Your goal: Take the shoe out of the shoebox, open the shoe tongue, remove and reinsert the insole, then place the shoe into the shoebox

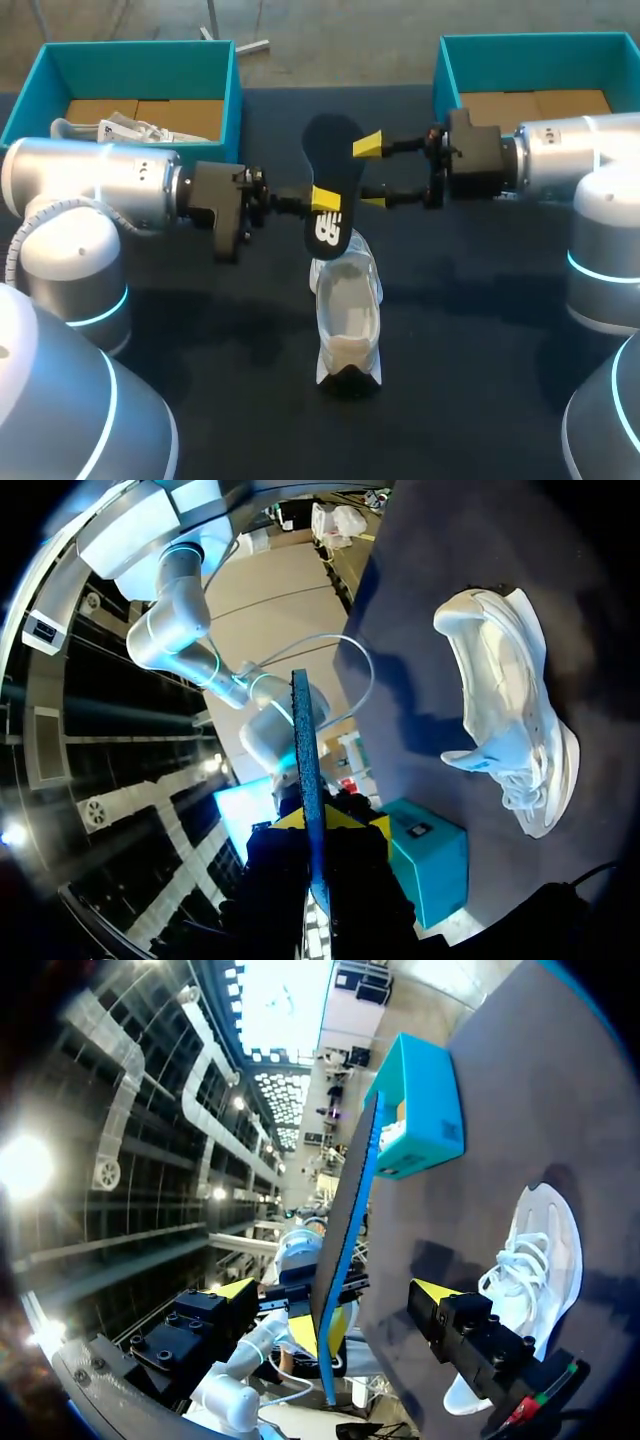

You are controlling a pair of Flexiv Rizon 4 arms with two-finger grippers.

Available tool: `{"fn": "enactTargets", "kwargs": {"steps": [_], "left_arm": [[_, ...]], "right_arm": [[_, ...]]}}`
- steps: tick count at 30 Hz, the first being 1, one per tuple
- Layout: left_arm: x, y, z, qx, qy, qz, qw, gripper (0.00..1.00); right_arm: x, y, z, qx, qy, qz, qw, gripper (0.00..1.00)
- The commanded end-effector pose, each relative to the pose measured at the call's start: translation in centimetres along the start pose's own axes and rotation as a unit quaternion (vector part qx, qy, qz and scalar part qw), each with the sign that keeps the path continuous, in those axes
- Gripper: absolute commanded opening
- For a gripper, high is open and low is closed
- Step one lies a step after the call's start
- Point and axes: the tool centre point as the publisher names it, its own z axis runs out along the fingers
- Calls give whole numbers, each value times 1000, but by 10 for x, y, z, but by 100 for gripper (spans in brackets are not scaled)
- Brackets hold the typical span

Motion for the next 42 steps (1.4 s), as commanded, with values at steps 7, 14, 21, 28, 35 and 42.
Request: {"fn": "enactTargets", "kwargs": {"steps": [7,14,21,28,35,42], "left_arm": [[4,-4,7,-32,0,13,999,0],[5,-6,8,-40,-2,15,999,0],[3,-7,9,-48,-5,22,999,0],[2,-7,10,-51,-6,26,998,0],[1,-7,10,-54,-6,30,998,0],[2,-8,10,-57,-4,30,998,0]], "right_arm": [[-1,5,11,3,0,3,1000,97],[-3,7,11,0,3,9,1000,73],[-6,7,10,-6,6,20,1000,56],[-8,6,10,-10,8,31,999,45],[-8,5,11,-11,9,36,999,39],[-7,4,12,-10,11,39,999,36]]}}
